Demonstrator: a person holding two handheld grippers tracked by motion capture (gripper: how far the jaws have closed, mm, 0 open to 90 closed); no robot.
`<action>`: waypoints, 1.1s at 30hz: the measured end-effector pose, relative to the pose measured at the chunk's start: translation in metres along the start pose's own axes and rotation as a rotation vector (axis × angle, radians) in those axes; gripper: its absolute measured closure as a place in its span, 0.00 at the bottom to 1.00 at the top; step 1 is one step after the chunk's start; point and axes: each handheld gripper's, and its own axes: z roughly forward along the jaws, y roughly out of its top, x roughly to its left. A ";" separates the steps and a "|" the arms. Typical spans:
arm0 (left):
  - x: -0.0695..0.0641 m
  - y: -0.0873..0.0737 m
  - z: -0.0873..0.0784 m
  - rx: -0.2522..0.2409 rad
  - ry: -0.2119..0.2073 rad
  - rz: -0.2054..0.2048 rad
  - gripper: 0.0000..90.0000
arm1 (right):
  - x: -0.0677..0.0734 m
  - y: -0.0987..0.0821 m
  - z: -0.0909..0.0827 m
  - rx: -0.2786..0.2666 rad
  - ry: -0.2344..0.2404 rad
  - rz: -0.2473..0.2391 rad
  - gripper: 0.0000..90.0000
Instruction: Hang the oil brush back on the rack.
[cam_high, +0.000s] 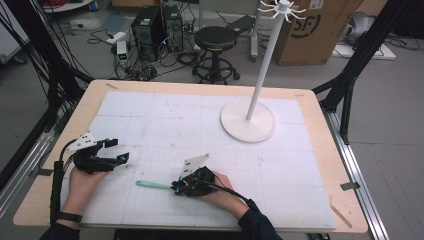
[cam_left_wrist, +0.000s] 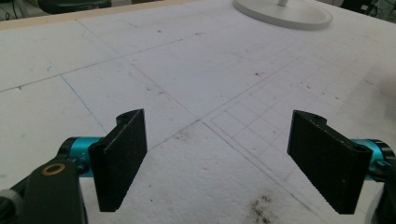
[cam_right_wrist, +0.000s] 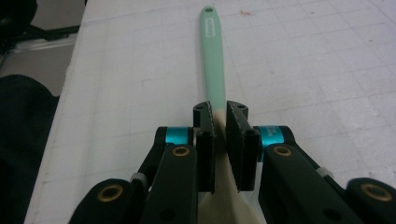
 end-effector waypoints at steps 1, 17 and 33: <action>0.000 0.000 0.000 0.000 0.000 0.000 0.23 | -0.001 0.000 -0.001 -0.009 0.000 0.002 0.92; 0.000 0.000 0.000 -0.002 0.000 -0.001 0.23 | -0.017 0.000 -0.050 -0.182 -0.058 0.096 0.92; 0.000 0.000 0.000 -0.006 -0.008 -0.004 0.22 | -0.040 -0.011 -0.150 -0.327 -0.215 0.152 0.92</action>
